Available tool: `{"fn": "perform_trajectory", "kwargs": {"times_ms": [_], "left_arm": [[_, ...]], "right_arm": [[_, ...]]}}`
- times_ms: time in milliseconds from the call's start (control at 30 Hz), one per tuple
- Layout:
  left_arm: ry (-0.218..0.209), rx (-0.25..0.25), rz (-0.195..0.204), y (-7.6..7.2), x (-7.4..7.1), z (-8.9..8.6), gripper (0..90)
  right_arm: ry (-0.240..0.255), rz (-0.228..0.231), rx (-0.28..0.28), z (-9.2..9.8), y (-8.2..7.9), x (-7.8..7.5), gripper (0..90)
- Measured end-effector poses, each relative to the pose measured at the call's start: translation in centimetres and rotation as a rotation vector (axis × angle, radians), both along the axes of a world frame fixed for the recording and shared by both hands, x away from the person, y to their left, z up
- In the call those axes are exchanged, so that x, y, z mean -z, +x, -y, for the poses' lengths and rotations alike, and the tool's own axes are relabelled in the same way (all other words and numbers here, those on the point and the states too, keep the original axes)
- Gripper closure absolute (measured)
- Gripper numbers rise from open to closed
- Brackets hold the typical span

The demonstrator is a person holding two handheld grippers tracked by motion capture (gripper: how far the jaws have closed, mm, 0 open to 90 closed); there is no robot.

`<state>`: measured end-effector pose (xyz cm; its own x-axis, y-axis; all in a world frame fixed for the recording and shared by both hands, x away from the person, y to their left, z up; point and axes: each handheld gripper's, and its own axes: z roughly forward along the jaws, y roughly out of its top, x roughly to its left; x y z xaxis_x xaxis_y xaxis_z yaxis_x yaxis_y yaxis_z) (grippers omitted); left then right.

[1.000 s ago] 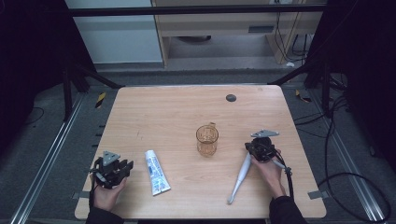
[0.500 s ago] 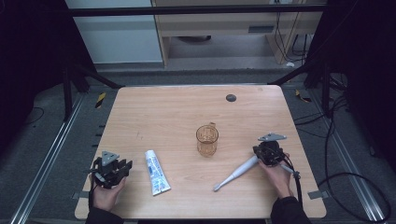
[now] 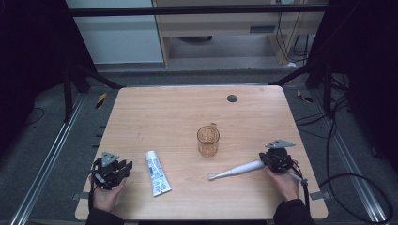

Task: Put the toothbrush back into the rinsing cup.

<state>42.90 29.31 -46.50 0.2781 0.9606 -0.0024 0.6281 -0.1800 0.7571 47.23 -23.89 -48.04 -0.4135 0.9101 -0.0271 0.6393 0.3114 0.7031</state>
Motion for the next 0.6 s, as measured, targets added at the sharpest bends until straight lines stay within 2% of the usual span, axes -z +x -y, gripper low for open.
{"fn": "perform_trajectory", "kwargs": {"times_ms": [600], "left_arm": [[0.003, -0.011, 0.003, 0.0, 0.0, -0.2, 67.8]], "right_arm": [[-0.007, -0.024, -0.024, 0.5, -2.5, -0.2, 90.0]]}}
